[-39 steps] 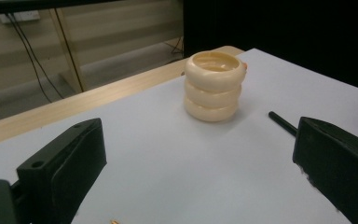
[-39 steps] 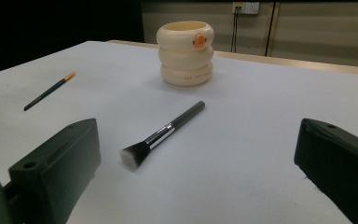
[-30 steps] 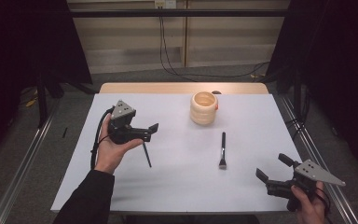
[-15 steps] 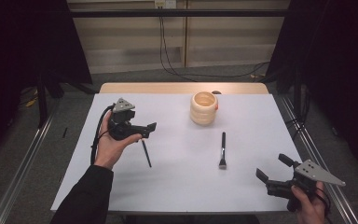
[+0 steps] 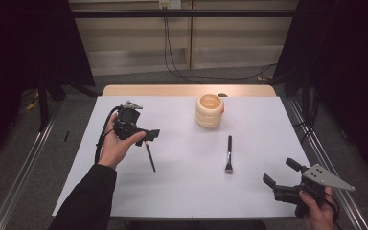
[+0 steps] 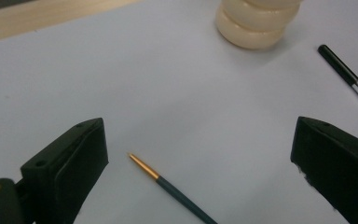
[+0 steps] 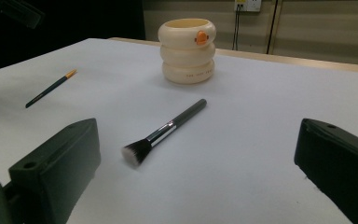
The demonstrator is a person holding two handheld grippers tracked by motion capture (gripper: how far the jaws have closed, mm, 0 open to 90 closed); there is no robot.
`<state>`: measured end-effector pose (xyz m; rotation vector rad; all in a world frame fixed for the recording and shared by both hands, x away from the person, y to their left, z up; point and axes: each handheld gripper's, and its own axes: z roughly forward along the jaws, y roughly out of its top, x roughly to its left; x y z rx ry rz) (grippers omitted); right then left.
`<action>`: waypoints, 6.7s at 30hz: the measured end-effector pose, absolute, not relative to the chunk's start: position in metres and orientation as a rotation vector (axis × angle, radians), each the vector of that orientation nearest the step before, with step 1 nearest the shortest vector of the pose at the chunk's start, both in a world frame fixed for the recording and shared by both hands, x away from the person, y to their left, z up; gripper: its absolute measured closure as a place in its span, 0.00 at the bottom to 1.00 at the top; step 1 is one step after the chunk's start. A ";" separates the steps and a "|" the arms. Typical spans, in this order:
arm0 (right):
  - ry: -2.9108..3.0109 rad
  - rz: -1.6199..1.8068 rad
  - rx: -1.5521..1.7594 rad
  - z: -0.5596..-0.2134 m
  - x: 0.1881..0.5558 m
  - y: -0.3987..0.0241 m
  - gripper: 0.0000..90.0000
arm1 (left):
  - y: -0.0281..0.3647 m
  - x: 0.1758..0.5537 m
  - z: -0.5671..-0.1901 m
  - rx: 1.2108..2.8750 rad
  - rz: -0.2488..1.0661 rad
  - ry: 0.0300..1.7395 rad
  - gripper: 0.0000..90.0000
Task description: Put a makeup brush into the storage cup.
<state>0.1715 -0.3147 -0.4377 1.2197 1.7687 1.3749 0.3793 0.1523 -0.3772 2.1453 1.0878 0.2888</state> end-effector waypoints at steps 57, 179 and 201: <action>1.810 1.369 1.218 -0.440 0.172 -0.313 0.00 | 0.126 0.418 -0.434 2.355 -0.006 1.741 0.59; 1.842 1.362 1.197 -0.441 0.172 -0.311 0.00 | 0.171 0.339 -0.386 1.824 0.327 1.032 0.93; 1.831 1.374 1.182 -0.440 0.171 -0.311 0.00 | 0.172 0.296 -0.375 1.673 0.287 0.890 0.93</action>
